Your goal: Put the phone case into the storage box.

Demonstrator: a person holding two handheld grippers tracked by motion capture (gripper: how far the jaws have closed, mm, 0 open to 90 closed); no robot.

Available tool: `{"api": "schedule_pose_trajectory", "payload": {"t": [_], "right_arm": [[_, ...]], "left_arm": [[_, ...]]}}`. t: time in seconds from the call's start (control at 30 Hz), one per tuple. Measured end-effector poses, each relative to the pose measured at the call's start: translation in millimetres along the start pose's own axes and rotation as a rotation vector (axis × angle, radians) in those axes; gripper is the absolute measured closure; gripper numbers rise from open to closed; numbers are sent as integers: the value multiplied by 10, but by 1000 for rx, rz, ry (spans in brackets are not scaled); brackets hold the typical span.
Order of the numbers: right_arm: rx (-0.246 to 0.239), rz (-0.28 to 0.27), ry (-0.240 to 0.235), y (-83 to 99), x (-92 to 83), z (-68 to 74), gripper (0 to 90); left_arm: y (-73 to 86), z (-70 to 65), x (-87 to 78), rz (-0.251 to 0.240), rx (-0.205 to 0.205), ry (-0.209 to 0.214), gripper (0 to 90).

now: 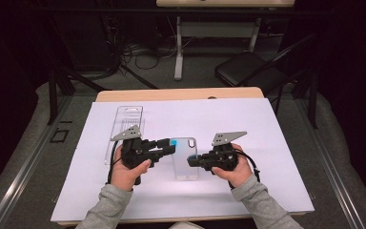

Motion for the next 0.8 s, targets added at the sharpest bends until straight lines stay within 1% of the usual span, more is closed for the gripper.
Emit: {"api": "schedule_pose_trajectory", "payload": {"t": [0.1,0.27,0.43,0.67,0.8], "right_arm": [[-3,-3,19,2,2,-15,815],[-7,-14,50,4,19,-33,814],[-6,-27,79,-4,20,-44,814],[0,-31,86,12,48,-53,815],[4,-32,89,16,64,-52,814]], "left_arm": [[7,4,5,5,15,-26,582],[22,7,18,12,24,-55,578],[33,15,22,8,12,-63,580],[54,6,50,2,-5,-64,607],[58,-1,58,-1,-5,-67,620]]}}
Point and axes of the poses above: each handheld gripper's, and its own axes: x roughly forward along the jaws, y roughly out of its underside, z roughly to its left, the point moved 9 cm from there along x, roughly forward along the jaws, and after that the axes turned 3 degrees about x, right-handed, at the moved point
